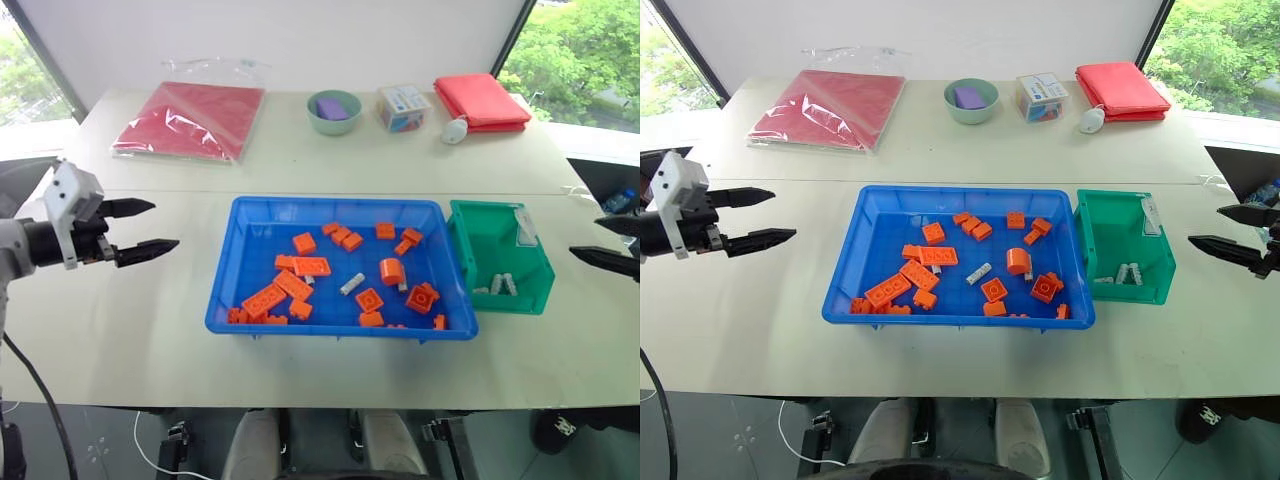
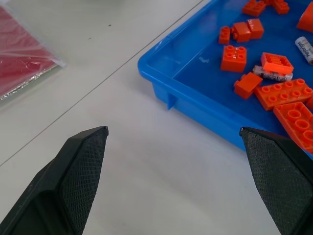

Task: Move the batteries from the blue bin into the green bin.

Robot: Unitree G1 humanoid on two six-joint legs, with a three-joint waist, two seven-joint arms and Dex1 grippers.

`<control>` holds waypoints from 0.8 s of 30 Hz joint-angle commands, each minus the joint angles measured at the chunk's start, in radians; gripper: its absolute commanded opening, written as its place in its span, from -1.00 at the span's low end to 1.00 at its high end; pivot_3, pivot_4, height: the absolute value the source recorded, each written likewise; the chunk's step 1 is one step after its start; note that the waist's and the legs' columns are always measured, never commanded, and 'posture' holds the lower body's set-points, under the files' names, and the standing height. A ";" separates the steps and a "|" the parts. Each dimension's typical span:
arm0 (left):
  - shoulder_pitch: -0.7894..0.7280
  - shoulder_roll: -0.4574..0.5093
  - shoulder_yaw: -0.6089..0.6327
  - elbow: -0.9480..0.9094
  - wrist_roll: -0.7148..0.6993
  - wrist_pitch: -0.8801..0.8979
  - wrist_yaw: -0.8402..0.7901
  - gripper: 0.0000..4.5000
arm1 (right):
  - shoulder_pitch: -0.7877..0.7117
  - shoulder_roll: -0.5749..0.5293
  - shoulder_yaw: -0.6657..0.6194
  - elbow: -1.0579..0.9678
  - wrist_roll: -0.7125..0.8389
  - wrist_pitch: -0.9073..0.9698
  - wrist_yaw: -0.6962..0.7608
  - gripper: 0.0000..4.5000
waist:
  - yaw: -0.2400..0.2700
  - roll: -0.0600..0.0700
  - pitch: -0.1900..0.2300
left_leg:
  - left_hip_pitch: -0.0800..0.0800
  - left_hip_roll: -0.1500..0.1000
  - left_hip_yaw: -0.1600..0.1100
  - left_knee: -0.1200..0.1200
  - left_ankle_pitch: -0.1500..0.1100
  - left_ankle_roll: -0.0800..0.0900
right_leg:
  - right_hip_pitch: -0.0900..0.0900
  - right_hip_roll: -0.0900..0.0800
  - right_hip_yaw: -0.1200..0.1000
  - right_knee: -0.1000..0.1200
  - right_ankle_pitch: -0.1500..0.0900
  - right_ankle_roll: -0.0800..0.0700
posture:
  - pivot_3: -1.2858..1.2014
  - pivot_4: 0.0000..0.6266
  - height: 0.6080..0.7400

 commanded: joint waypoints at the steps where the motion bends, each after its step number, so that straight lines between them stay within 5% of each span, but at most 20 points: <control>1: -0.013 0.009 0.050 -0.014 0.010 -0.052 0.034 1.00 | -0.030 -0.030 -0.010 0.021 -0.006 -0.028 0.011 0.89 | 0.000 0.000 0.000 | 0.000 0.000 0.000 0.000 0.000 0.000 | 0.000 0.000 0.000 0.000 0.000 0.000 | 0.03 -0.52 0.93; 14: -0.067 0.002 0.026 0.033 0.003 -0.020 0.067 1.00 | -0.059 -0.021 0.002 0.086 -0.021 -0.060 0.013 0.89 | -0.002 0.000 0.000 | 0.001 -0.001 0.003 0.001 0.000 0.000 | 0.000 0.001 0.000 0.002 0.000 0.000 | 0.03 -0.52 0.93; 24: -0.023 -0.029 0.018 -0.150 -0.070 0.071 0.045 1.00 | -0.221 -0.014 0.068 0.128 -0.053 -0.070 0.036 0.89 | -0.004 0.001 0.001 | 0.001 -0.001 0.003 0.001 0.000 0.000 | 0.000 0.001 0.001 0.003 0.000 0.000 | 0.03 -0.52 0.93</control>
